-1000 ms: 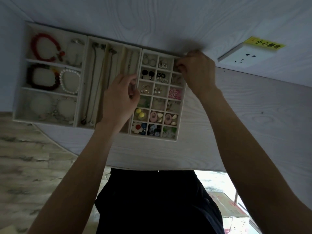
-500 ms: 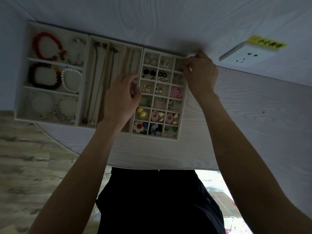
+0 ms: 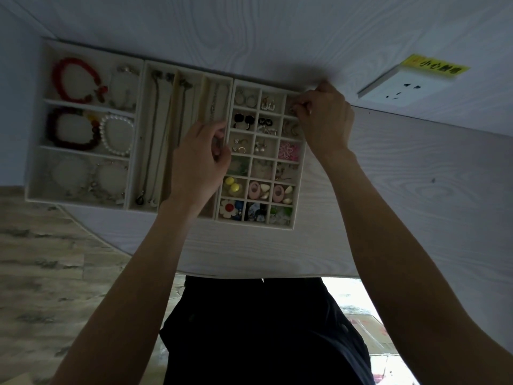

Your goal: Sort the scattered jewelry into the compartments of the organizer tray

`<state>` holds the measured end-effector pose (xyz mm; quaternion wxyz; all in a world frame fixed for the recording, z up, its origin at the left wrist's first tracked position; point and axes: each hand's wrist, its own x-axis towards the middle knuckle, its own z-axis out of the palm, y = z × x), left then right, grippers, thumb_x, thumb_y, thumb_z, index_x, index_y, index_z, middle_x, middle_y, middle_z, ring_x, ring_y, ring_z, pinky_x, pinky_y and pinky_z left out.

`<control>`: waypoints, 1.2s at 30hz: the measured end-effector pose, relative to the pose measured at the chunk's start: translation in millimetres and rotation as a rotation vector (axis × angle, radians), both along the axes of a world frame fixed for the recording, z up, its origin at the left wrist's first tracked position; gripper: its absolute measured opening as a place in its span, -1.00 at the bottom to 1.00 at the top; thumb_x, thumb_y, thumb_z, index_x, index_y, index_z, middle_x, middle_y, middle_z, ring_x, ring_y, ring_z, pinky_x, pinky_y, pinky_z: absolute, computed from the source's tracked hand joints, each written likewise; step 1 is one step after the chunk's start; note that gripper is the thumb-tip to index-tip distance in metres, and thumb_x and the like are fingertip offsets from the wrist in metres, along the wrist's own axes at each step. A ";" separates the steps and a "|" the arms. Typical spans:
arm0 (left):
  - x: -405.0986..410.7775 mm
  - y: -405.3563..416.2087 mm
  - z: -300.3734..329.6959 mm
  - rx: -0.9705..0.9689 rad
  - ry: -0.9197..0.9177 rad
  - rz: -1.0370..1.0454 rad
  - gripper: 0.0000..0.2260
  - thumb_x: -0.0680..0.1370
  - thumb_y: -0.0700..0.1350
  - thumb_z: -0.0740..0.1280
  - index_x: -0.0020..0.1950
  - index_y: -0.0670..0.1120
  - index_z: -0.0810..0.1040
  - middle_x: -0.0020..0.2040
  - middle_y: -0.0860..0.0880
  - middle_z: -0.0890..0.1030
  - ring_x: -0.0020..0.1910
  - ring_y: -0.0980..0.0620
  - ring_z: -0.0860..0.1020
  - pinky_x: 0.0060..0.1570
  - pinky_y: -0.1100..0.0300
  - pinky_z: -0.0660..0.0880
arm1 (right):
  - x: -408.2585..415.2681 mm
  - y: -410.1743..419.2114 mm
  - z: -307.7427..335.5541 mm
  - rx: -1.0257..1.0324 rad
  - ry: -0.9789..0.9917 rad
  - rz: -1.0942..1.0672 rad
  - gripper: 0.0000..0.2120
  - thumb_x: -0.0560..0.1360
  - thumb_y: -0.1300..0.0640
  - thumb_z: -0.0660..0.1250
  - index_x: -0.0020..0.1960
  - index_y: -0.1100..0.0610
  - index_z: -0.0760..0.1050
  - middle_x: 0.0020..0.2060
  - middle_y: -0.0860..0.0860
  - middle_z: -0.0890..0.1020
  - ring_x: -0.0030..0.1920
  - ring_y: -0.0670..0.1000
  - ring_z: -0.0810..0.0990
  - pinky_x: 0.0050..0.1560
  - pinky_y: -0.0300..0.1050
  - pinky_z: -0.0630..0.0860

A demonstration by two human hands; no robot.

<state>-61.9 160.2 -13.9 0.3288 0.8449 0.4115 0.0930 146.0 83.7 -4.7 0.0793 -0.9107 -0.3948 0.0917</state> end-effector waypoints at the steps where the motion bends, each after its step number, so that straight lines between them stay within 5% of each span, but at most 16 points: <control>1: -0.1 0.3 0.0 0.001 -0.002 -0.002 -0.67 0.54 -0.17 0.35 0.30 -0.10 0.49 0.06 -0.01 0.55 -0.13 0.24 0.42 -0.14 0.64 0.28 | 0.5 -0.2 0.0 0.010 0.012 -0.003 -0.78 0.56 0.07 0.24 0.12 0.00 0.61 0.06 0.03 0.55 -0.04 0.08 0.56 -0.18 -0.16 0.34; 10: -0.2 3.7 -3.5 -0.029 -0.019 -0.013 -0.68 0.50 -0.18 0.36 0.26 -0.08 0.51 0.01 0.06 0.53 -0.17 0.22 0.47 -0.12 0.56 0.31 | -2.1 -5.4 -1.3 0.155 0.106 -0.062 -0.81 0.54 0.12 0.27 0.07 0.07 0.64 -0.01 0.05 0.57 -0.10 0.06 0.56 -0.21 -0.17 0.33; 18: 0.0 2.3 -4.9 0.006 -0.047 -0.013 -0.69 0.51 -0.17 0.35 0.25 -0.09 0.52 0.00 0.01 0.58 -0.12 0.15 0.50 0.04 0.21 0.50 | -12.9 -18.4 2.4 0.302 0.212 -0.327 -0.80 0.53 0.12 0.28 0.10 0.11 0.59 -0.05 0.04 0.65 -0.13 0.02 0.61 -0.05 -0.11 0.51; 22: 0.6 -0.7 -5.4 0.034 -0.039 -0.008 -0.70 0.53 -0.16 0.34 0.27 -0.09 0.51 0.06 -0.02 0.59 -0.02 0.12 0.52 0.09 0.20 0.49 | -29.1 -30.8 3.7 0.344 0.383 -0.358 -0.76 0.53 0.16 0.28 0.17 0.14 0.56 0.01 0.01 0.66 -0.12 -0.13 0.56 -0.02 -0.27 0.48; 31: 2.1 -1.5 5.4 0.029 0.003 -0.012 -0.71 0.59 -0.08 0.28 0.30 -0.10 0.48 0.08 -0.04 0.56 -0.02 0.05 0.53 0.07 0.14 0.49 | -39.1 -39.1 15.5 0.398 0.554 -0.286 -0.65 0.53 0.16 0.28 0.30 0.20 0.45 0.18 0.08 0.56 0.12 0.01 0.54 0.13 -0.19 0.44; 36: 1.0 -12.0 28.7 -0.002 -0.198 0.173 -0.75 0.61 -0.08 0.20 0.23 -0.12 0.52 -0.01 0.03 0.56 -0.08 0.14 0.52 -0.02 0.29 0.45 | -55.0 -59.3 34.6 0.600 0.472 -0.292 -0.75 0.53 0.12 0.31 0.17 0.19 0.53 -0.02 -0.02 0.62 -0.06 -0.11 0.55 -0.09 -0.46 0.37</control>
